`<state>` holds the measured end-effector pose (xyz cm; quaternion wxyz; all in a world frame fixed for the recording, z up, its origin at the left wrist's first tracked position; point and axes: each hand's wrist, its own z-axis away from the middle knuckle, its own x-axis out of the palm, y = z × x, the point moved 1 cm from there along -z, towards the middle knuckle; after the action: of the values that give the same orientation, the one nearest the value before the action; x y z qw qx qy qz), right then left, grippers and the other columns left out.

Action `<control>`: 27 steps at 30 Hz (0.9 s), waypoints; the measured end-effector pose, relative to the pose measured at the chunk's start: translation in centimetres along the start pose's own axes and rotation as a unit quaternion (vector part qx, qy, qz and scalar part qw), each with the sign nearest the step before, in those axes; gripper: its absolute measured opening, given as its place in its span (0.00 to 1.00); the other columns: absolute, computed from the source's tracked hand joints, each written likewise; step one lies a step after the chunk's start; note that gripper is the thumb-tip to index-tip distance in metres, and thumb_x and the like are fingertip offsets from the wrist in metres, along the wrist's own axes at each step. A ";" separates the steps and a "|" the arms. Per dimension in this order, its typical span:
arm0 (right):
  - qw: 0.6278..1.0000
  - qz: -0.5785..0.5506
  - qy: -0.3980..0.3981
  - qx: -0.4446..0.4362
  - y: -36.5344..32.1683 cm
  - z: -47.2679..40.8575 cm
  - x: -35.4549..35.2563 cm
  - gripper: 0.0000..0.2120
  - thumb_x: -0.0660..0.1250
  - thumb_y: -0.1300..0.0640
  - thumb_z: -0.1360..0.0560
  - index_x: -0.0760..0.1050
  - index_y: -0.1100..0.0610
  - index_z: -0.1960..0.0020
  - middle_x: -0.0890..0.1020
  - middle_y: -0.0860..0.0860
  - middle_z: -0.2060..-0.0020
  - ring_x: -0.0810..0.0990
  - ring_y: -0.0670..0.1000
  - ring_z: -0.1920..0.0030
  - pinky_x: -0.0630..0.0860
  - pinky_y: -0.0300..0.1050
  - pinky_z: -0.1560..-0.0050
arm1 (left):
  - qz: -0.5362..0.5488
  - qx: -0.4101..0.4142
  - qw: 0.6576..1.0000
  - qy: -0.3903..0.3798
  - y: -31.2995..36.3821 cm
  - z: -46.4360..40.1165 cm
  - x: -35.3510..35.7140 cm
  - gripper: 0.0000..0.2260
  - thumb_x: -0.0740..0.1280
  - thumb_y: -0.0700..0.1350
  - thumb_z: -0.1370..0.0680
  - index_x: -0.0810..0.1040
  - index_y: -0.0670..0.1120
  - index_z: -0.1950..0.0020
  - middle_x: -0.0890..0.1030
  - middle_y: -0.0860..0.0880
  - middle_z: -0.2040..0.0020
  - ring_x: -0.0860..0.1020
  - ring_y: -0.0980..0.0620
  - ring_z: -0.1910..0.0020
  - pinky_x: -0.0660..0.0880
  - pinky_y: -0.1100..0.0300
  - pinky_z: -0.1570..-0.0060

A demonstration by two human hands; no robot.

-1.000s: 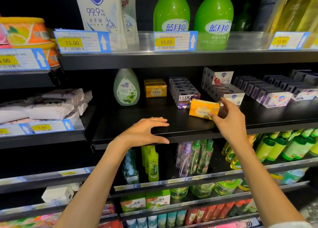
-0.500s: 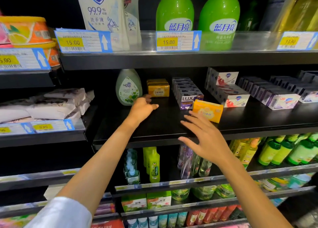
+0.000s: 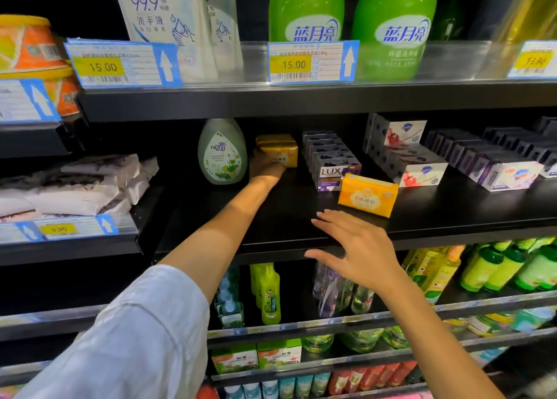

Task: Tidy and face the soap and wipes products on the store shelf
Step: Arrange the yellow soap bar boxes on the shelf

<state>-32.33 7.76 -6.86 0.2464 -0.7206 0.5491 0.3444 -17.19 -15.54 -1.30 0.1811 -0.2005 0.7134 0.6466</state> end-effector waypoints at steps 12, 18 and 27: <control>1.000 -0.017 -0.003 0.014 0.1 0.1 0.4 0.34 0.61 0.25 0.23 0.81 0.48 0.31 0.81 0.44 0.31 0.76 0.45 0.28 0.75 0.44 0.32 | -0.075 0.048 0.995 0.044 0.2 -0.5 0.2 0.17 0.69 0.44 0.20 0.78 0.41 0.32 0.80 0.39 0.33 0.78 0.37 0.34 0.76 0.48 0.36; 0.999 -0.031 -0.005 0.019 0.0 0.0 0.1 0.34 0.60 0.25 0.23 0.81 0.47 0.31 0.80 0.44 0.31 0.75 0.44 0.28 0.75 0.44 0.31 | -0.044 0.065 0.996 0.032 0.0 0.0 -1.0 0.18 0.74 0.43 0.23 0.78 0.43 0.34 0.82 0.41 0.35 0.80 0.39 0.35 0.77 0.49 0.36; 0.984 -0.096 -0.118 0.089 -0.3 -1.0 -1.4 0.36 0.55 0.20 0.27 0.77 0.39 0.28 0.74 0.36 0.27 0.68 0.39 0.24 0.69 0.43 0.29 | 0.182 0.055 0.982 -0.016 -2.4 5.5 -6.2 0.17 0.81 0.39 0.29 0.77 0.49 0.47 0.84 0.42 0.44 0.84 0.43 0.44 0.82 0.43 0.42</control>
<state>-32.02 8.01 -5.14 0.4045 -0.6994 0.4732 0.3512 -10.63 -9.90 -0.69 0.0828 -0.0465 0.7692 0.6319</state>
